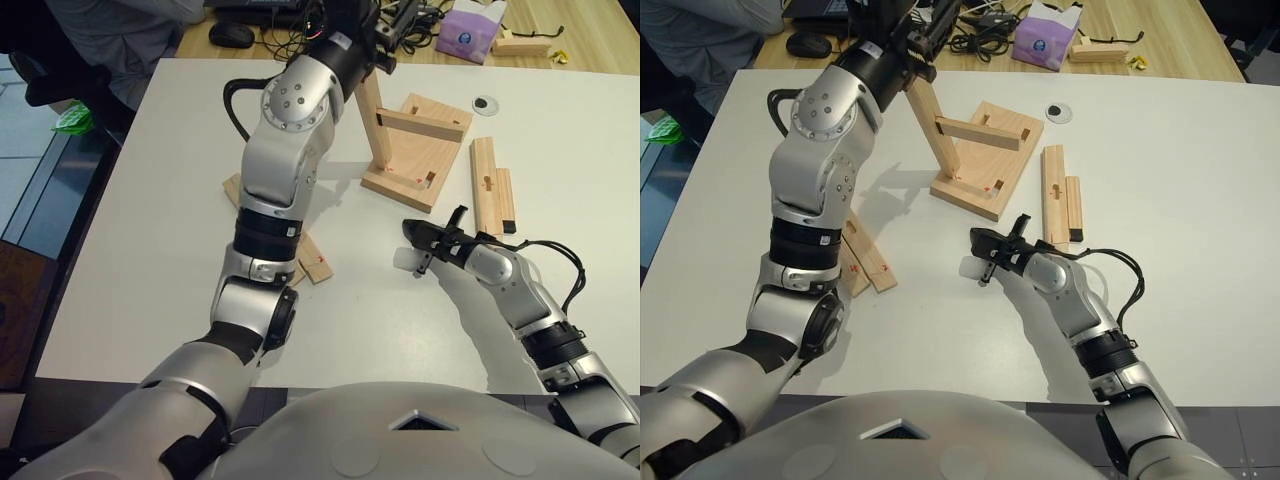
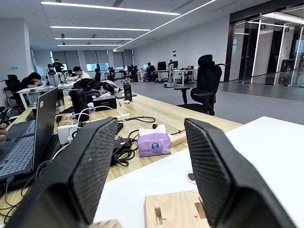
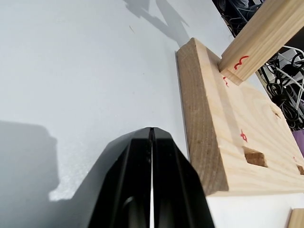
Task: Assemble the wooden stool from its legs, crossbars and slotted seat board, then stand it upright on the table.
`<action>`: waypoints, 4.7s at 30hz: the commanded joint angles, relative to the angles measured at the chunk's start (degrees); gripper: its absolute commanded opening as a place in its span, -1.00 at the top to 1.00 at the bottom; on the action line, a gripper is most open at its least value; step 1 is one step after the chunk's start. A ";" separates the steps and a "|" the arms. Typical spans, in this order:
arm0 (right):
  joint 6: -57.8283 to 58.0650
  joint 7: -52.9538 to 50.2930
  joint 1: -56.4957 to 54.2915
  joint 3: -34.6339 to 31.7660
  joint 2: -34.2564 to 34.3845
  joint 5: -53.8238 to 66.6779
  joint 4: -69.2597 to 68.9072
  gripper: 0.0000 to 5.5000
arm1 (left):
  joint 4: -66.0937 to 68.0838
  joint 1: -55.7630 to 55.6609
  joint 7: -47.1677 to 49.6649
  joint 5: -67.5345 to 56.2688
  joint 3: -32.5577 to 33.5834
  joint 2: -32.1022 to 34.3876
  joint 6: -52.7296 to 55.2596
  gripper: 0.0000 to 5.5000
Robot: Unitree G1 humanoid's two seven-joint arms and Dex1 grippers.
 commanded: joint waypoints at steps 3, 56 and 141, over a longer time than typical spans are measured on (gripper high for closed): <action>2.24 1.01 1.59 1.74 0.38 -1.44 3.97 1.00 | -1.09 -13.43 2.69 -0.65 9.47 5.53 -2.62 0.05; 8.42 7.68 9.87 -7.34 -9.56 3.88 -17.81 1.00 | -25.51 48.93 0.28 6.30 10.56 16.77 26.96 0.05; 6.14 -2.78 12.24 -4.60 -2.38 -1.29 -16.88 1.00 | -3.11 52.85 -7.63 -4.50 19.20 23.38 31.58 0.01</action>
